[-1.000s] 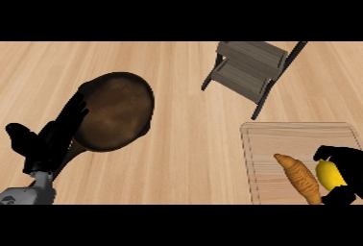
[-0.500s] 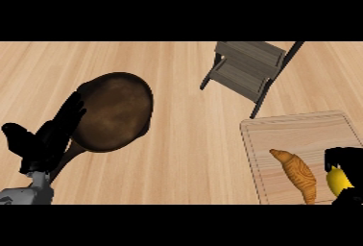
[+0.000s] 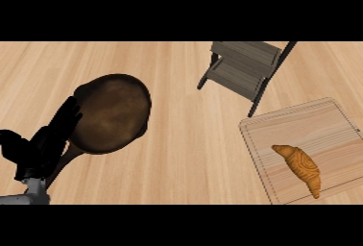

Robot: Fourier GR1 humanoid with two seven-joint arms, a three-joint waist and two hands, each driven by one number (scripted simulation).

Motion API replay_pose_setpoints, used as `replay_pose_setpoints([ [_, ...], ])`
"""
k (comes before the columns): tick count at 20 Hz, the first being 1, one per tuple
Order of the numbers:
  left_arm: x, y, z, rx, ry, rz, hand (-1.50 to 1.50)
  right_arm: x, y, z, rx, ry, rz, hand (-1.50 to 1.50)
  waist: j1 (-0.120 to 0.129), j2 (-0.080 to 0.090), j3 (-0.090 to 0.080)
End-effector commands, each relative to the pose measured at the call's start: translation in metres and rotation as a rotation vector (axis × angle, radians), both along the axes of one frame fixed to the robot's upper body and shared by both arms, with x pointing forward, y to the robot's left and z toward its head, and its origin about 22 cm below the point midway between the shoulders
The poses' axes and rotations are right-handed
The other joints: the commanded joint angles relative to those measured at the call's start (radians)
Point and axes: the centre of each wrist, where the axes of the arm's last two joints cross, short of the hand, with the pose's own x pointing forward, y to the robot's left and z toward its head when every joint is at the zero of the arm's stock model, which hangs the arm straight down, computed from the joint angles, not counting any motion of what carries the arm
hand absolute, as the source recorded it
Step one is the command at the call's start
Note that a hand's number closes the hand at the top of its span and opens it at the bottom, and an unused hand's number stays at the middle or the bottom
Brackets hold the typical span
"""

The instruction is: Pick the lemon from the cutting board and place it in the tiered basket

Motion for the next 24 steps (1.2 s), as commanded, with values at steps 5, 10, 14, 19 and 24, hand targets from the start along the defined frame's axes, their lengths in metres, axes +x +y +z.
replay_pose_setpoints([
  [5, 0.003, -0.006, 0.002, -0.002, 0.004, -0.006, 0.00, -0.012, 0.002, 0.082, 0.289, -0.526, 0.077, 1.50, -0.009, -0.005, 0.001],
  [10, 0.012, -0.009, 0.006, 0.003, -0.002, -0.015, 0.00, -0.028, 0.035, 0.151, 0.334, -0.629, 0.157, 1.50, 0.009, 0.002, 0.000],
  [14, 0.002, -0.001, 0.013, -0.013, -0.011, -0.025, 0.00, -0.035, 0.056, 0.195, 0.371, -0.578, 0.193, 1.50, 0.026, 0.003, 0.000],
  [19, -0.002, 0.004, 0.001, 0.007, -0.003, -0.043, 0.00, -0.014, 0.084, 0.224, 0.411, -0.531, 0.207, 1.50, 0.044, 0.008, 0.000],
  [24, 0.015, -0.030, 0.011, 0.015, -0.025, -0.063, 0.00, 0.023, 0.142, 0.228, 0.406, -0.543, 0.208, 1.50, 0.071, 0.015, -0.002],
])
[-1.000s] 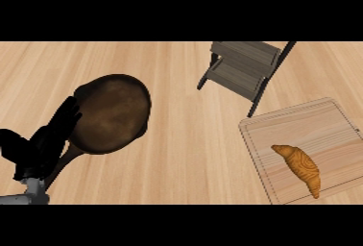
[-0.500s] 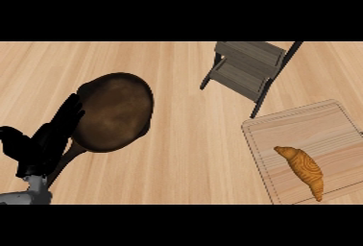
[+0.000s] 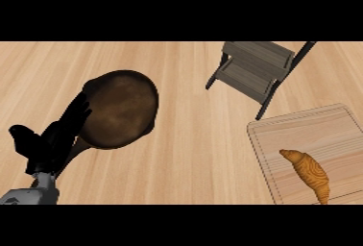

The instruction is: Pick the lemon from the cutting board and place it in the tiered basket

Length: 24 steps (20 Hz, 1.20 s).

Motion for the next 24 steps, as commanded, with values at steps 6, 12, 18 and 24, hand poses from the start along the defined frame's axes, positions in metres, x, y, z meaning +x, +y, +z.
replay_pose_setpoints([
  [6, 0.003, 0.000, 0.005, -0.011, 0.004, -0.011, 0.00, 0.053, 0.084, 0.018, 0.026, 0.021, 0.017, 1.50, 0.005, 0.001, 0.000],
  [12, -0.003, 0.016, 0.015, 0.006, -0.020, -0.018, 0.00, 0.097, 0.126, 0.011, 0.042, 0.087, 0.002, 1.50, 0.009, -0.001, 0.001],
  [18, -0.004, -0.005, 0.003, 0.008, 0.015, -0.011, 0.00, 0.127, 0.130, 0.008, 0.049, 0.143, -0.028, 1.50, -0.007, 0.000, 0.002],
  [24, -0.004, 0.014, 0.004, -0.021, 0.013, 0.013, 0.00, 0.136, 0.148, -0.009, 0.021, 0.152, -0.016, 1.50, -0.018, -0.003, 0.003],
])
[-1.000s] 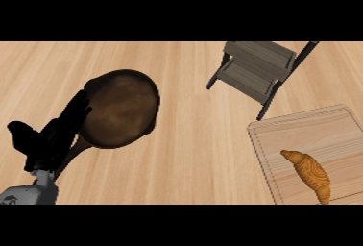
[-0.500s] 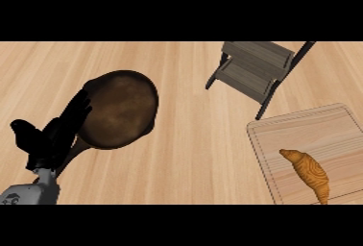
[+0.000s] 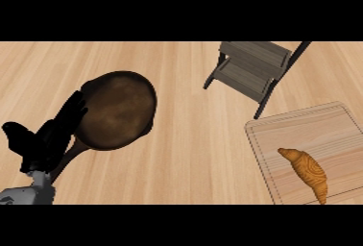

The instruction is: Pick the lemon from the cutting board and place it in the tiered basket

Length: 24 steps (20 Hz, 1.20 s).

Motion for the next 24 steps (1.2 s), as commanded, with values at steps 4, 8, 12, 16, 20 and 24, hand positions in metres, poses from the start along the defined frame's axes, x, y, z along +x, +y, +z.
replay_pose_setpoints([
  [4, 0.001, -0.010, 0.002, 0.000, -0.002, 0.011, 0.00, 0.031, 0.016, -0.039, -0.041, 0.013, -0.050, 1.50, -0.001, 0.000, 0.001],
  [8, -0.001, 0.002, 0.001, -0.001, -0.001, -0.002, 0.00, 0.038, -0.010, -0.036, -0.053, -0.040, -0.054, 1.50, -0.006, 0.000, 0.001],
  [12, -0.013, -0.013, -0.017, -0.010, -0.001, -0.031, 0.00, 0.050, 0.010, -0.055, 0.071, -0.206, -0.115, 1.50, 0.006, 0.003, 0.001],
  [16, 0.001, 0.000, 0.012, 0.004, 0.007, -0.004, 0.00, 0.062, 0.022, -0.058, 0.054, -0.161, -0.082, -1.50, -0.001, 0.000, 0.001],
  [20, -0.007, -0.003, 0.009, -0.002, -0.010, -0.016, 0.00, 0.071, 0.019, -0.039, 0.030, -0.168, -0.075, -1.50, 0.007, 0.001, 0.001],
  [24, 0.001, 0.008, -0.005, -0.010, -0.010, 0.010, 0.00, 0.082, 0.026, -0.066, 0.117, -0.218, -0.089, -1.50, 0.003, 0.003, 0.000],
])
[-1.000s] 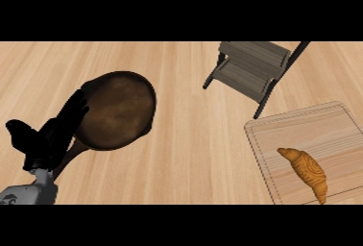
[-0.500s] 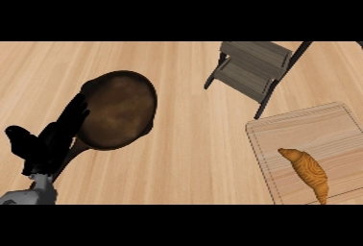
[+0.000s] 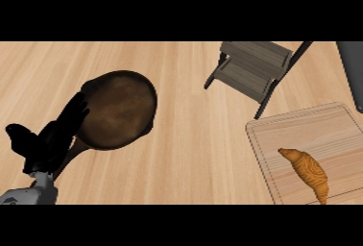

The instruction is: Pick the lemon from the cutting board and place it in the tiered basket

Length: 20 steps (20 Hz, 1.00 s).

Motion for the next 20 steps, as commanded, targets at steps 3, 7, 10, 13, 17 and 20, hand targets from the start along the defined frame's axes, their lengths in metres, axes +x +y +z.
replay_pose_setpoints([
  [3, -0.004, -0.004, -0.005, -0.009, 0.012, -0.009, 0.00, 0.005, -0.013, 0.009, 0.199, -0.069, -0.003, -1.50, -0.003, -0.001, 0.001],
  [7, -0.008, -0.002, 0.007, 0.010, 0.000, -0.003, 0.00, 0.004, -0.030, 0.017, 0.357, -0.115, -0.010, -1.50, -0.004, -0.004, 0.001],
  [10, 0.005, -0.003, -0.004, 0.013, 0.010, 0.013, 0.00, -0.008, -0.022, 0.040, 0.500, -0.169, 0.011, -1.50, -0.020, -0.006, 0.000],
  [13, -0.003, -0.006, 0.006, -0.009, -0.001, 0.008, 0.00, -0.016, -0.055, 0.060, 0.625, -0.256, -0.029, -1.50, -0.017, -0.008, 0.001],
  [17, 0.001, -0.002, 0.009, 0.018, 0.002, 0.017, 0.00, -0.026, -0.101, 0.051, 0.652, -0.340, -0.106, -1.50, -0.027, -0.009, 0.001],
  [20, -0.011, 0.010, -0.006, 0.010, 0.006, 0.025, 0.00, -0.042, -0.140, 0.061, 0.641, -0.406, -0.182, -1.50, -0.024, -0.007, 0.001],
])
